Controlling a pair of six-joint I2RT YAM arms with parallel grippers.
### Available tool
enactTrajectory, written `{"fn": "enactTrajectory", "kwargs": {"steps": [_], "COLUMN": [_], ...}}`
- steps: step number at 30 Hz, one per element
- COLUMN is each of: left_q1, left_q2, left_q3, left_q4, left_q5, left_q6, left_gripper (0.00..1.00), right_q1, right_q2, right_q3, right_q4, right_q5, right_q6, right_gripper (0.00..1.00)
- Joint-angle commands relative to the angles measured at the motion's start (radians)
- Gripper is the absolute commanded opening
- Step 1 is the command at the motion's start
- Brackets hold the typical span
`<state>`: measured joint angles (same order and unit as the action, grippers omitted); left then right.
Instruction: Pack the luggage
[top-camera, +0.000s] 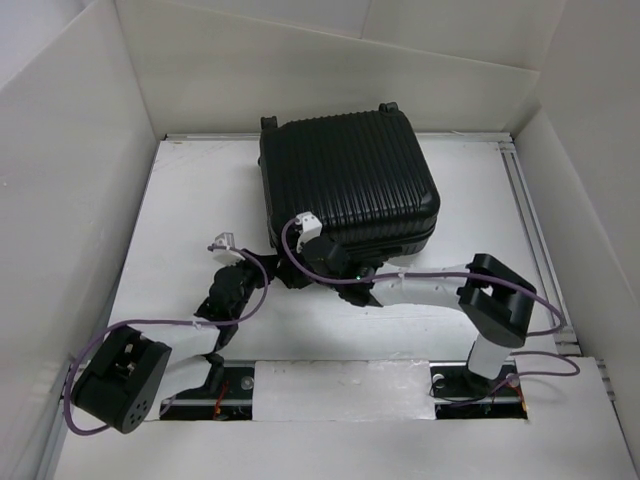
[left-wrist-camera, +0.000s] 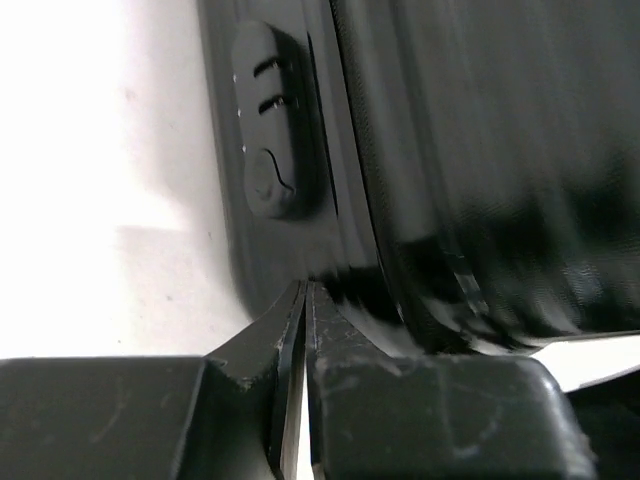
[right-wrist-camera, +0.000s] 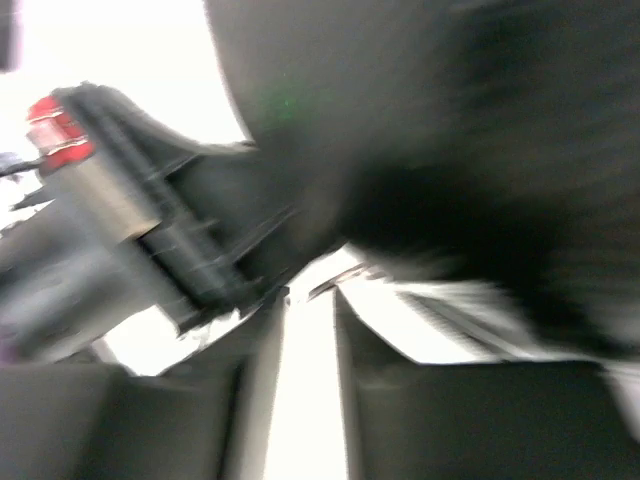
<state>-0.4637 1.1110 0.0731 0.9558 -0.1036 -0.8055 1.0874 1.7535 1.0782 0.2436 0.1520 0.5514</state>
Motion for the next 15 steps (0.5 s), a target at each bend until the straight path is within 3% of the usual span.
{"fn": "enactTrajectory", "kwargs": {"steps": [1, 7, 10, 11, 12, 15], "left_q1": [-0.069, -0.096, -0.096, -0.096, -0.096, -0.096], "left_q2": [-0.020, -0.155, -0.307, -0.392, -0.434, -0.542], "left_q3": [0.024, 0.074, 0.108, 0.135, 0.136, 0.183], "left_q4": [0.088, -0.079, -0.308, -0.407, -0.448, -0.520], "left_q5": [0.280, 0.191, 0.062, -0.015, -0.049, -0.143], "left_q6": [-0.057, -0.023, 0.015, 0.026, 0.026, 0.026], "left_gripper": [0.00, 0.01, 0.27, 0.49, 0.59, 0.79], "right_q1": [0.092, 0.112, 0.112, 0.112, 0.112, 0.062], "right_q2": [-0.118, -0.363, -0.543, -0.628, -0.665, -0.764], "right_q3": [-0.009, -0.203, -0.283, -0.284, -0.284, -0.244], "right_q4": [0.206, 0.019, -0.104, -0.183, -0.231, -0.360], "right_q5": [-0.187, -0.100, 0.002, 0.077, 0.078, 0.191], "right_q6": [0.099, 0.099, 0.110, 0.110, 0.110, 0.059], "right_gripper": [0.41, 0.61, 0.67, 0.73, 0.99, 0.99]}}
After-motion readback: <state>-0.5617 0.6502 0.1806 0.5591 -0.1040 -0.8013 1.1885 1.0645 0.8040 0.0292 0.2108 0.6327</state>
